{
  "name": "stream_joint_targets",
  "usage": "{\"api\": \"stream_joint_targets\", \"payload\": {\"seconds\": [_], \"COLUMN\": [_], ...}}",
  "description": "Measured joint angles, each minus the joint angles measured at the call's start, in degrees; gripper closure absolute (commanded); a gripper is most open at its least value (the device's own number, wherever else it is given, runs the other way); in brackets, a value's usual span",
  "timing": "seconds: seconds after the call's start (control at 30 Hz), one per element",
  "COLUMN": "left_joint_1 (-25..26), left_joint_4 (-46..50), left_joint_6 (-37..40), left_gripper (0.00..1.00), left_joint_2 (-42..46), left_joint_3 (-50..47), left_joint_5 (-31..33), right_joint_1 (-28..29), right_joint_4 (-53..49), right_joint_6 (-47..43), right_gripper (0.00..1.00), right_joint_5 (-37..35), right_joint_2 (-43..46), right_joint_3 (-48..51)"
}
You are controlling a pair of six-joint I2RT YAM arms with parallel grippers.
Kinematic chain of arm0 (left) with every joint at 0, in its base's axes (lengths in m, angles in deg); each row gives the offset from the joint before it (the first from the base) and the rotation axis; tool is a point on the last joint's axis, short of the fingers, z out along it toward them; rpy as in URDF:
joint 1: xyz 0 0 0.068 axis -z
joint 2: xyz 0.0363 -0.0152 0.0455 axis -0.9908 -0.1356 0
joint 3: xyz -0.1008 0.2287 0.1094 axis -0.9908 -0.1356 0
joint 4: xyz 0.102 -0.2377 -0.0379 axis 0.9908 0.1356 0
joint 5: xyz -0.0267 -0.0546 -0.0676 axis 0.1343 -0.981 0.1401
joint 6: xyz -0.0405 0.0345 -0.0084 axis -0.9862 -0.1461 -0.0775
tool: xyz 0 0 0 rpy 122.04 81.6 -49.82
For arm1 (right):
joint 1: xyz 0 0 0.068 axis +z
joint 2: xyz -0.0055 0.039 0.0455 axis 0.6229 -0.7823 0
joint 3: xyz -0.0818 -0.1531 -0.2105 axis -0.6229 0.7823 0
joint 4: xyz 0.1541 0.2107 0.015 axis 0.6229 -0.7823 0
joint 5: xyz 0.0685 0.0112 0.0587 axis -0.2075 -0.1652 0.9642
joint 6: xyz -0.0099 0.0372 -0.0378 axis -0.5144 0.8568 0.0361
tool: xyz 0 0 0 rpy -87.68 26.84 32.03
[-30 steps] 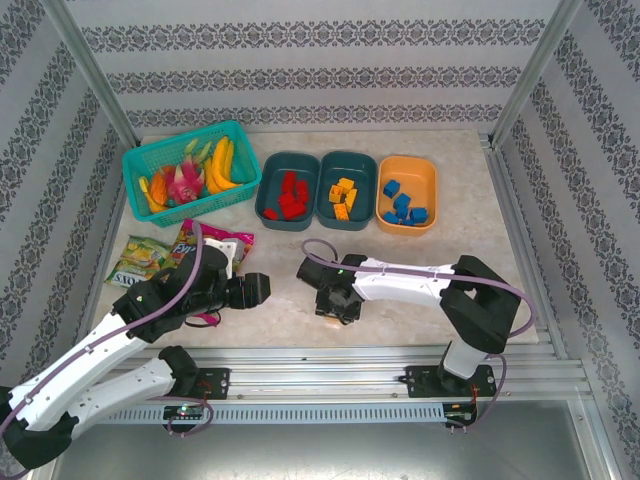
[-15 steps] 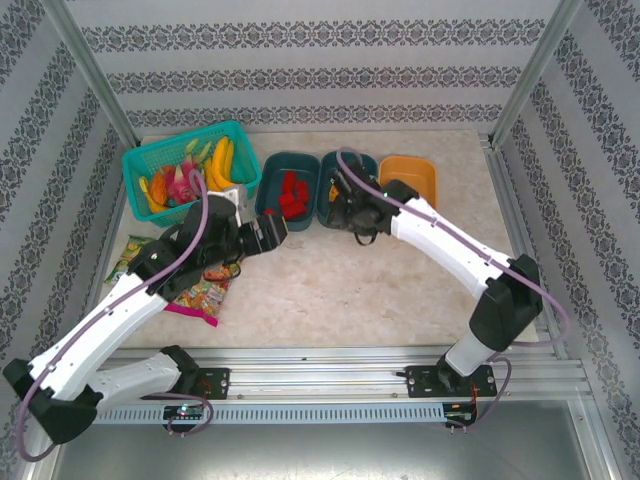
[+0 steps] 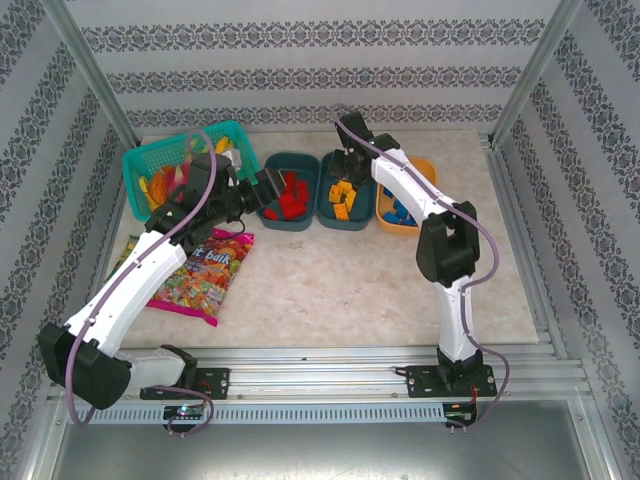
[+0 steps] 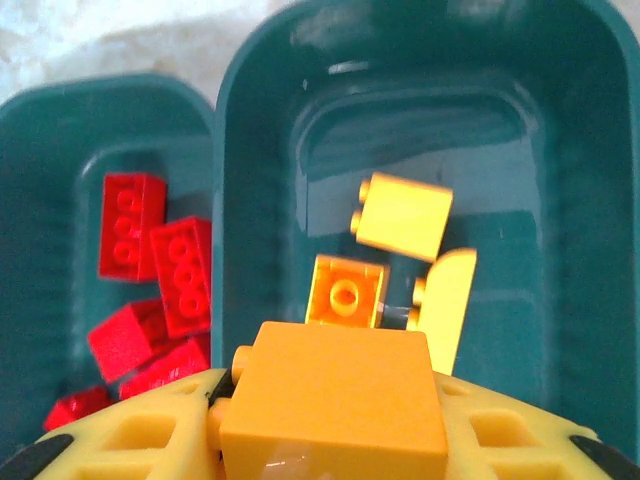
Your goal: Sort the legos into containers by color
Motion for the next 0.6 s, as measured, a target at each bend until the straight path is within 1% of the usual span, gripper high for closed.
{"api": "stream_joint_targets", "payload": {"seconds": [0.07,0.2,0.47,0.53,0.6], "left_joint_1": [-0.31,-0.37,-0.44,-0.50,-0.61], "left_joint_4": [-0.79,-2.64,-6.05,-6.08,-6.08], "left_joint_6": [0.00,-0.07,0.00,0.00,0.00], "left_gripper": [0.06,0.01,0.00,0.00,0.00], "left_joint_2": [-0.94,-2.58,-3.13,-3.19,-3.21], "left_joint_3": [0.00,0.00,-0.28,-0.28,-0.28], "left_joint_5": [-0.66,-1.49,-1.90,-1.90,-1.88], "right_joint_1": [-1.18,-3.61,-6.88,-7.19,-7.19], "right_joint_4": [-0.13,-1.11,-4.13,-4.76,-5.25], "right_joint_6": [-0.61,-1.01,0.50,1.29,1.97], "right_gripper": [0.67,0.67,0.67,0.66,0.61], "right_joint_5": [0.83,2.14,4.02,4.46,4.94], "right_joint_2": [-3.56,-10.12,-21.18,-22.93,-24.13], "right_joint_3": [-4.15,-11.41,-22.40,-23.98,-25.16]}}
